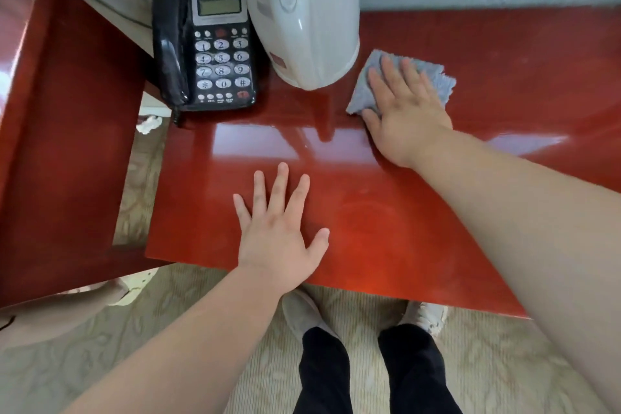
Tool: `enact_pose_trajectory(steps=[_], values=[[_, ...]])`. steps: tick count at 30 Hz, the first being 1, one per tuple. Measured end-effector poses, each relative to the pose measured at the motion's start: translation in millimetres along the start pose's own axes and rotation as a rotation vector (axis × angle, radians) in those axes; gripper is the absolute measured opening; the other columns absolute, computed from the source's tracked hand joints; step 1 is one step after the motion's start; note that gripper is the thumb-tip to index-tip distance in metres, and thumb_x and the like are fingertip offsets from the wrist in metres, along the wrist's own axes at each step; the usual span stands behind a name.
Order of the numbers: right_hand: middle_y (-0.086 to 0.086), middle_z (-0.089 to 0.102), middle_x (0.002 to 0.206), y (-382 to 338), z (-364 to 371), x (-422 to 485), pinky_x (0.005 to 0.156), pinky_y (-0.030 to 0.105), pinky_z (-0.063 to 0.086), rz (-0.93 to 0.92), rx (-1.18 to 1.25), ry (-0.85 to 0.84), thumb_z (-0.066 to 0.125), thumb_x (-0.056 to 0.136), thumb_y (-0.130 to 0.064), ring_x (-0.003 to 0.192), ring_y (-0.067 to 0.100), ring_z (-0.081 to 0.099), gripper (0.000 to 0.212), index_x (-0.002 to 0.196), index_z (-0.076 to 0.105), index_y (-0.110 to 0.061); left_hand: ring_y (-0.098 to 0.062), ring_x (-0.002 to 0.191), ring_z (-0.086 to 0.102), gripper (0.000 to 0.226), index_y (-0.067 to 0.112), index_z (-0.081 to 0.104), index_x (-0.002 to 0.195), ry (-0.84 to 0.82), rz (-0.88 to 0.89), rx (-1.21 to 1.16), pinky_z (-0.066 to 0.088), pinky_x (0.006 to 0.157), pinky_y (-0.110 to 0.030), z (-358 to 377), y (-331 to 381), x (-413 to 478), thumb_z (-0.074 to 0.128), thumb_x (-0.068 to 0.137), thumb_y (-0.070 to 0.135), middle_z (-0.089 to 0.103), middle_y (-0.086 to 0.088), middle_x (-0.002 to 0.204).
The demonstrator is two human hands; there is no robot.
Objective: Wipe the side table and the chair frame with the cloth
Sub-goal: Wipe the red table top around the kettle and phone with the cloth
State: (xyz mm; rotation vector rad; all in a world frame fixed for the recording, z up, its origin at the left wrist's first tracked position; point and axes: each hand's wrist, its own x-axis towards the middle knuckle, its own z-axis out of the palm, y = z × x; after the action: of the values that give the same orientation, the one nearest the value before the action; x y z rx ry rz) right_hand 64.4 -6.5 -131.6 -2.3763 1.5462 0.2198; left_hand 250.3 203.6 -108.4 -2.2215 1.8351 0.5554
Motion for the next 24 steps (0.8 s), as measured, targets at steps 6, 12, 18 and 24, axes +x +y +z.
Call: enact_pose_trajectory(steps=[6,12,18,24], values=[[0.005,0.017,0.171,-9,37,-140,0.128,0.050,0.011,-0.267,0.010,0.052,0.037,0.104,-0.045,0.159,0.030,0.008,0.065,0.161,0.029,-0.016,-0.033,0.157,-0.019,0.092,0.036,0.004,0.164,-0.024,-0.033,-0.026,0.000,0.124,-0.066,-9,8,-1,0.042,0.087,0.070,-0.019,0.005,0.172],[0.002,0.022,0.170,29,54,-218,0.126,0.049,0.022,-0.475,-0.032,-0.010,0.041,0.104,-0.046,0.158,0.027,0.016,0.064,0.160,0.033,-0.017,-0.031,0.159,-0.009,0.084,0.033,0.012,0.163,-0.015,0.048,-0.038,0.008,0.123,-0.069,-14,42,6,0.049,0.092,0.059,-0.007,-0.001,0.174],[0.004,0.017,0.172,95,16,-92,0.128,0.046,0.007,-0.083,0.007,0.046,0.027,0.099,-0.056,0.158,0.031,0.010,0.074,0.163,0.022,-0.019,-0.037,0.159,-0.002,0.075,0.037,0.015,0.162,0.013,0.195,0.033,0.008,0.120,-0.073,-14,102,37,0.041,0.096,0.061,0.000,0.003,0.174],[0.004,0.005,0.173,89,18,-127,0.129,0.047,0.000,-0.009,0.026,0.043,0.030,0.104,-0.048,0.159,0.030,-0.002,0.068,0.164,0.015,-0.019,-0.037,0.158,-0.009,0.081,0.036,0.005,0.163,0.015,0.166,0.080,0.007,0.119,-0.075,-7,117,37,0.033,0.095,0.068,-0.007,0.001,0.174]])
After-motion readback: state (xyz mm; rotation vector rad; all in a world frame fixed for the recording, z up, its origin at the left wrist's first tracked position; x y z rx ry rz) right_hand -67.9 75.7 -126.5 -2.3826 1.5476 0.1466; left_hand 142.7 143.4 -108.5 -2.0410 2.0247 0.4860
